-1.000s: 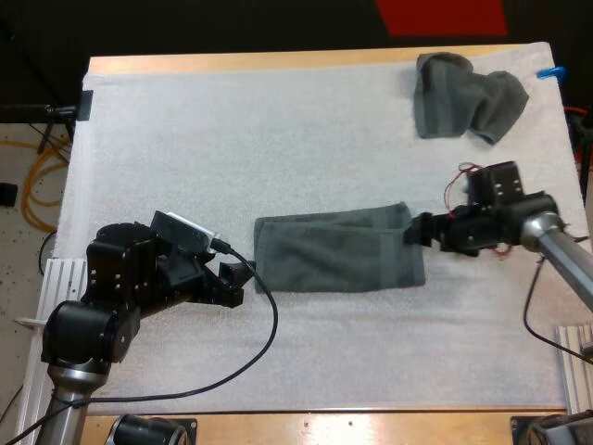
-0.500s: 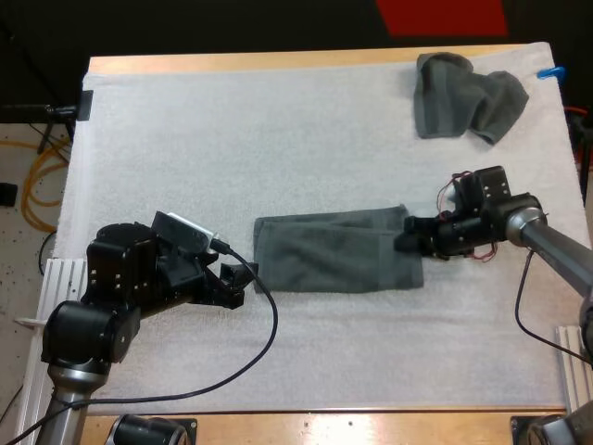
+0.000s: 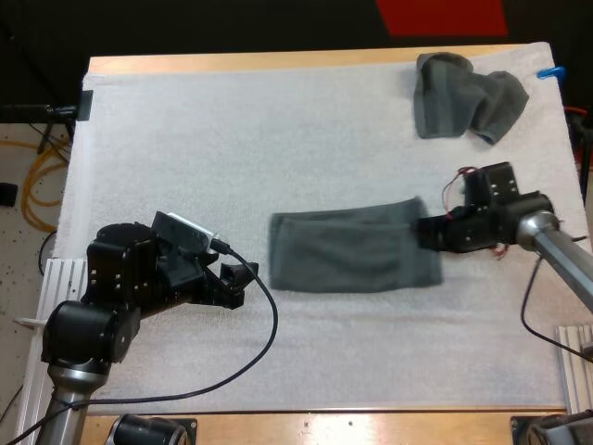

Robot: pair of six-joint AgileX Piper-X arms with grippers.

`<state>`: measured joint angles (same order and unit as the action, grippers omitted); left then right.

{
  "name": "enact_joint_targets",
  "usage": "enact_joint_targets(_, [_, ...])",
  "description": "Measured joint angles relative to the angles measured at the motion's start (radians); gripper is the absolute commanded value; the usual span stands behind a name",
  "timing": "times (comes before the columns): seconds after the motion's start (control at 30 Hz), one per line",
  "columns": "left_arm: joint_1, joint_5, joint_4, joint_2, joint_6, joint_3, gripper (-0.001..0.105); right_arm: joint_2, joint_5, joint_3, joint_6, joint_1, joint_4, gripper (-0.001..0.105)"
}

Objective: Pick towel from pile fold and stack

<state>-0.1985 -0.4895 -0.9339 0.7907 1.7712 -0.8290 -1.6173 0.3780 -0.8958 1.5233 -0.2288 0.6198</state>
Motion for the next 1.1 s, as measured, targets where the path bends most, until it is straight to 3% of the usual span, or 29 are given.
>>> enact_joint_targets(0.27, [0.000,-0.002,-0.001,0.000,0.000,0.000,0.068,0.182,-0.432,-0.013,0.170,0.000,0.204,0.000])
enact_joint_targets(0.37, [0.000,-0.002,-0.001,0.000,0.000,0.000,0.068,0.194,-0.493,-0.048,0.174,0.000,0.265,0.000])
enact_joint_targets(0.43, [0.000,-0.002,-0.001,0.000,0.000,0.000,0.068,0.194,-0.465,-0.066,0.143,-0.003,0.278,0.000])
enact_joint_targets(0.57, [0.000,-0.009,-0.001,0.000,0.000,0.000,0.068,0.178,-0.312,-0.071,0.005,-0.027,0.257,0.000])
enact_joint_targets(0.77, [0.000,-0.016,-0.001,0.000,0.000,0.000,0.068,0.070,-0.093,-0.071,-0.198,-0.128,0.130,0.000])
enact_joint_targets(0.93, [0.000,-0.021,-0.001,0.000,0.000,0.000,0.068,-0.018,-0.031,-0.071,-0.337,-0.226,-0.024,0.000])
enact_joint_targets(1.1, [0.000,-0.035,-0.001,0.000,0.000,0.000,0.068,-0.082,-0.024,-0.071,-0.417,-0.249,-0.130,0.000])
